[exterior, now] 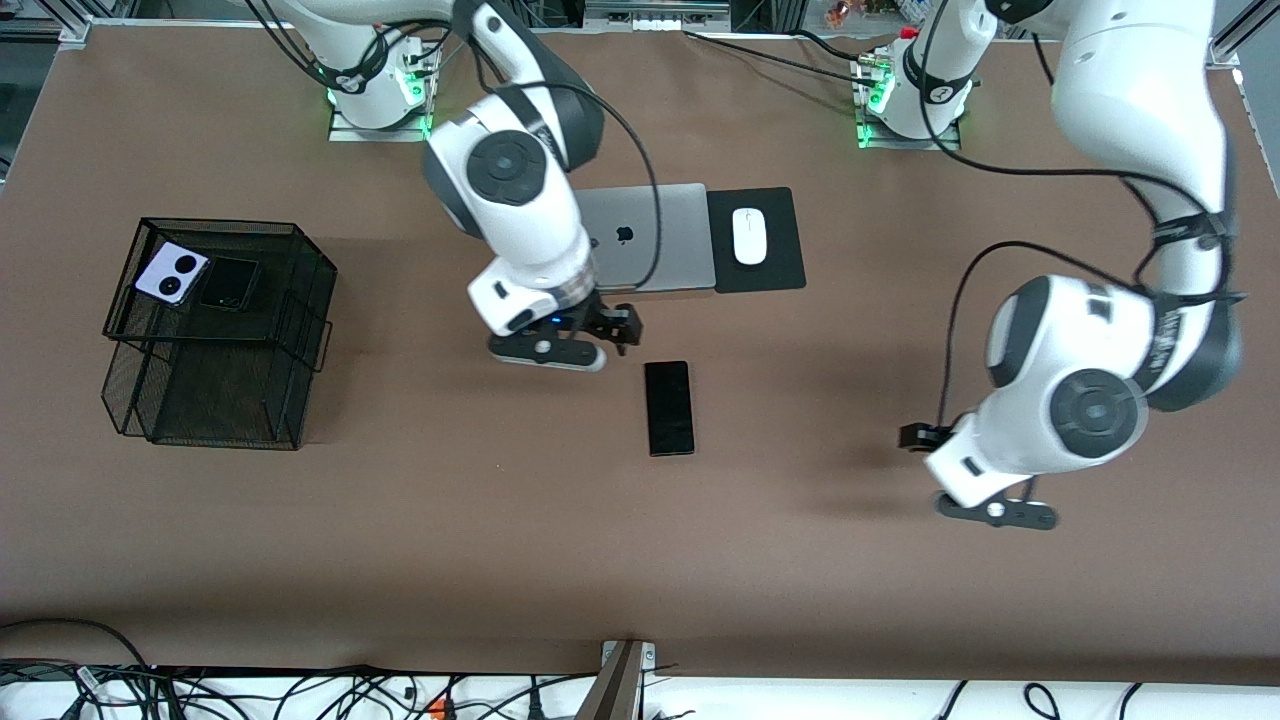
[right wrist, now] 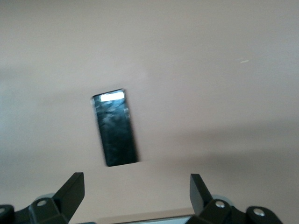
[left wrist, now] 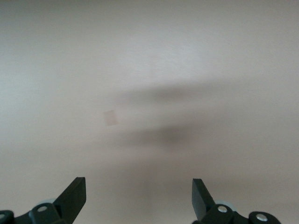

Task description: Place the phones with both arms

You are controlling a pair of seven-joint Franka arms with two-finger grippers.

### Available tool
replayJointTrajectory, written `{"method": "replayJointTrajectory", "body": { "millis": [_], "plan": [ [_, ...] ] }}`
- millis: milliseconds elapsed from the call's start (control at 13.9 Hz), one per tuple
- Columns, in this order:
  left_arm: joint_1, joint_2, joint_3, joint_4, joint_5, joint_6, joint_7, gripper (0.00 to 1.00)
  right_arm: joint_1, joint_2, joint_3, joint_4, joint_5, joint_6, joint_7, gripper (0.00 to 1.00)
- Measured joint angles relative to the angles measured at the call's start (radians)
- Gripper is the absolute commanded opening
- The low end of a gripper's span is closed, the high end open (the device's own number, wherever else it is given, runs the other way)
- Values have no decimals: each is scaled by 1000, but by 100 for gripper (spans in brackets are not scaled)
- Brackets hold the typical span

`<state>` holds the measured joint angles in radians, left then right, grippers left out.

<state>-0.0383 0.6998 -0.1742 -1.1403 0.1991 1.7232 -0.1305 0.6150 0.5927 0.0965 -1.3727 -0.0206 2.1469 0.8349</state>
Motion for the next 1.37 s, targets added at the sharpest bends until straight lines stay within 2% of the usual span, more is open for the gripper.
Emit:
{"method": "replayJointTrajectory", "body": {
  "millis": [144, 288, 793, 1225, 1370],
  "plan": [
    [39, -60, 0, -33, 0, -4, 0, 100, 5, 65, 44, 7, -20, 100, 0, 100],
    [71, -119, -1, -55, -1, -26, -4, 100, 18, 125, 57, 11, -77, 165, 0, 100],
    [77, -306, -27, -69, -6, -175, -81, 100, 54, 259, 65, 38, -238, 237, -55, 100],
    [97, -421, -24, -77, -71, -259, -68, 100, 67, 368, 65, 155, -303, 260, -56, 100],
    [115, -435, -15, -86, -83, -265, 12, 100, 67, 400, 64, 181, -321, 272, -57, 100]
  ]
}}
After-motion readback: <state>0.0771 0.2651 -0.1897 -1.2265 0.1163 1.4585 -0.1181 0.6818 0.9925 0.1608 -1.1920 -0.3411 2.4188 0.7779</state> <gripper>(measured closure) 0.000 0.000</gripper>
